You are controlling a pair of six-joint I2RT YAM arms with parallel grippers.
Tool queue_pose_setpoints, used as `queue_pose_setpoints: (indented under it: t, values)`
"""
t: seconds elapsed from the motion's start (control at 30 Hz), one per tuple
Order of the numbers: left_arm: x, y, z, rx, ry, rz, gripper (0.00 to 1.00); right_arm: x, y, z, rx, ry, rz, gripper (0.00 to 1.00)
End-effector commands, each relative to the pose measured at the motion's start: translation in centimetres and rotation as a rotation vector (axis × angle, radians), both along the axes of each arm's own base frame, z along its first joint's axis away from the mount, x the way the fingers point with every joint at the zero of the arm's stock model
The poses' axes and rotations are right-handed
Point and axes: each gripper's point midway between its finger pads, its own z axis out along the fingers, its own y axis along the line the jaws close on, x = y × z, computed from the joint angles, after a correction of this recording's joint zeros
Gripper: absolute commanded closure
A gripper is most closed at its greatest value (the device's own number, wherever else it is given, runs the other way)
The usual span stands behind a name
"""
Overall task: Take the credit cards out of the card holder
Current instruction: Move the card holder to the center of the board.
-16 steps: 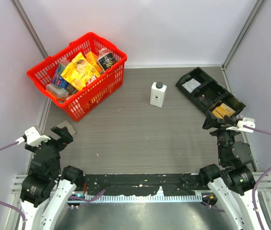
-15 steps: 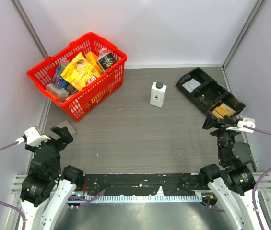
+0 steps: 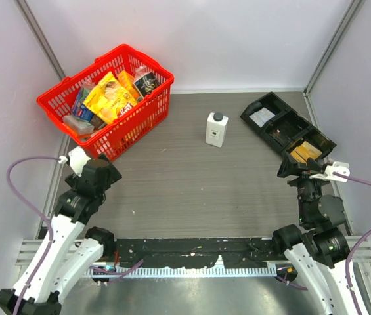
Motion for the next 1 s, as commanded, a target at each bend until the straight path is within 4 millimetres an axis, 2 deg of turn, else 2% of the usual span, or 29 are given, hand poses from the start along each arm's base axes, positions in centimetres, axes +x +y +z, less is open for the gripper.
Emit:
queue_pose_setpoints:
  t: [0.0,0.13,0.23,0.37,0.6,0.77,0.97]
  values:
    - [1.4,-0.2,-1.5,-0.110,0.005,0.106,0.00,0.5,0.5,0.4,-0.011,-0.003,0.022,0.21]
    - [1.7,1.9,-4.2,-0.227,0.045,0.223,0.00,0.6,0.8,0.2,-0.016,0.007,0.035,0.21]
    - [1.5,4.5,-5.1,-0.241,0.034,0.355,0.01,0.7,1.1,0.1,-0.019,0.010,0.050,0.21]
    - [1.8,6.5,-6.4,-0.286,0.035,0.490,0.05,0.8,1.4,0.0,-0.022,0.014,0.062,0.21]
    - [3.6,10.4,-8.3,-0.359,0.000,0.648,0.07,0.6,1.7,0.2,-0.021,0.000,0.083,0.20]
    - [5.3,11.7,-10.9,-0.498,0.033,0.665,0.12,0.5,1.8,0.3,-0.020,-0.008,0.091,0.20]
    - [5.7,12.9,-13.8,-0.475,0.231,0.636,0.18,0.5,1.7,0.2,-0.021,-0.008,0.089,0.20]
